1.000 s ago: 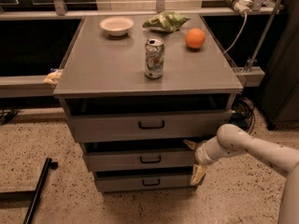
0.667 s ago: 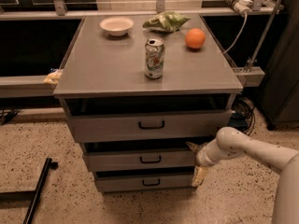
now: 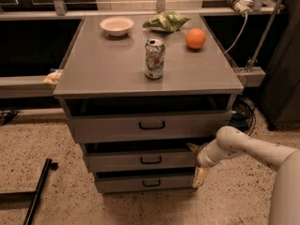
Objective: Open middle drawer
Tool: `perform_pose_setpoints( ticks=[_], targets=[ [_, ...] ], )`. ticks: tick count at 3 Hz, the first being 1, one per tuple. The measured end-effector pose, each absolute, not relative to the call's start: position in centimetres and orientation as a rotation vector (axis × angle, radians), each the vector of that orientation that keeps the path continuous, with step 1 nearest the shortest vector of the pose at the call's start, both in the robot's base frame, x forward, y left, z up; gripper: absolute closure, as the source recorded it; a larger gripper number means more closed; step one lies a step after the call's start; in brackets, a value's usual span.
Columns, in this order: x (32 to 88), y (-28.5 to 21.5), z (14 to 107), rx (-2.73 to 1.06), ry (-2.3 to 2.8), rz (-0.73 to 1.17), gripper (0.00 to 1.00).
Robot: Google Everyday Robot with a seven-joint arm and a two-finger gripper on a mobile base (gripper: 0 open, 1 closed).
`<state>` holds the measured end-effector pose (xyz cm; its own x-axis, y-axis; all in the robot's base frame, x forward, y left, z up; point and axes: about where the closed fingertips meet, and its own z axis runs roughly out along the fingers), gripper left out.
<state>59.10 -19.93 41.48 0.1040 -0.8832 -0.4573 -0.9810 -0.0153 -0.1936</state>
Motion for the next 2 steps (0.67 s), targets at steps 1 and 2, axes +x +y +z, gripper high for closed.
perform_pose_setpoints(
  ticks=[1,2],
  targets=[
    [58.54,-20.44,40.73,-1.938,1.872,0.358,0.00],
    [58.03,-20.83,40.67,-1.938,1.909,0.403,0.00]
  ],
)
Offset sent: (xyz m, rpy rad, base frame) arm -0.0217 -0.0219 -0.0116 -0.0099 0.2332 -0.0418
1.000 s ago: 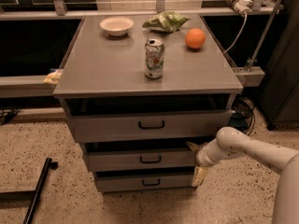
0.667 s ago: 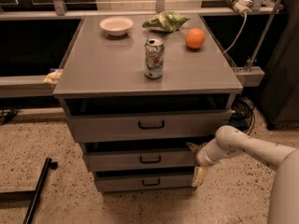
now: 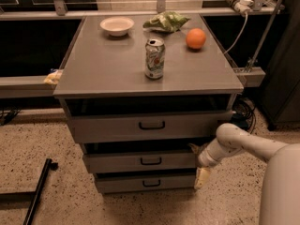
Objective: Open middle drawer
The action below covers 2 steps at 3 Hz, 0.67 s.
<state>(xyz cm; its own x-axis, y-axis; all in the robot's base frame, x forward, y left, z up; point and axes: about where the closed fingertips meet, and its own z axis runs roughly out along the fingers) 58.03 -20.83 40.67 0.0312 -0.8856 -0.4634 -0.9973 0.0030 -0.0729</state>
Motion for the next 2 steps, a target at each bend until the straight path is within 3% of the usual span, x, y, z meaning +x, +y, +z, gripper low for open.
perform_pose_setpoints(
  ticks=[2],
  targets=[
    [54.6,-22.7,41.8,-1.902,2.022,0.504,0.00]
  ],
)
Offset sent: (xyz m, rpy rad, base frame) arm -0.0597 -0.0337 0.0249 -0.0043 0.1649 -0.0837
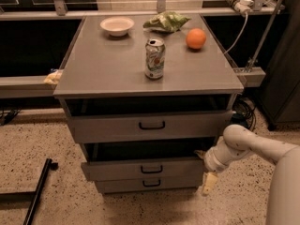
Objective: Open middle drawer
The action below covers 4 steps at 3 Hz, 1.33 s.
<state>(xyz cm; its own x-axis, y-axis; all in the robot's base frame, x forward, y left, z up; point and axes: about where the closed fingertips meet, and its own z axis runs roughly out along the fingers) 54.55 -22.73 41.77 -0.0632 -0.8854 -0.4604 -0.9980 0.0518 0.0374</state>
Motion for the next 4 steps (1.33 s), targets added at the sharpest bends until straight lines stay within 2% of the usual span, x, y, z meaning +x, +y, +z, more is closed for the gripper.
perform_pose_setpoints(
  ticks=[1,3,4],
  targets=[
    [51.8,-23.7,41.7,-1.879,2.089,0.566,0.00],
    [50.4,-24.2,42.1,-1.865,2.121,0.605,0.00],
    [47.5,-24.4,42.8,-1.851,2.161,0.678,0.00]
  ],
)
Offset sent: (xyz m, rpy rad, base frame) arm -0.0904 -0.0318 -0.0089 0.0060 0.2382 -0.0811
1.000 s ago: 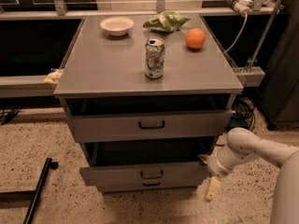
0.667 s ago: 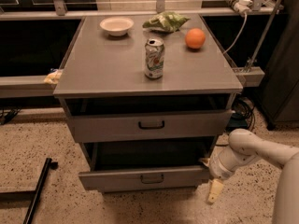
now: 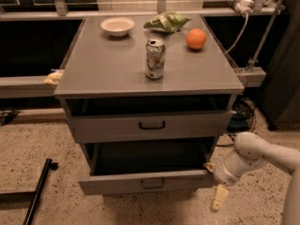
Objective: Open middle drawer
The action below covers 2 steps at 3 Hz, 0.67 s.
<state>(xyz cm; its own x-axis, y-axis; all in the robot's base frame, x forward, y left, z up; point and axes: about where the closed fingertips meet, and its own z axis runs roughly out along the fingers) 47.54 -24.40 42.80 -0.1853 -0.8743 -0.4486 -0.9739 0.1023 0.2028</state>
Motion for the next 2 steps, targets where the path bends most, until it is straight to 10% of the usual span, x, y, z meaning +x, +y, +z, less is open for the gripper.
perform_pose_setpoints(
  ticks=[2],
  targets=[
    [43.60,-24.38,45.17,-1.873,2.202,0.794,0.00]
  ],
)
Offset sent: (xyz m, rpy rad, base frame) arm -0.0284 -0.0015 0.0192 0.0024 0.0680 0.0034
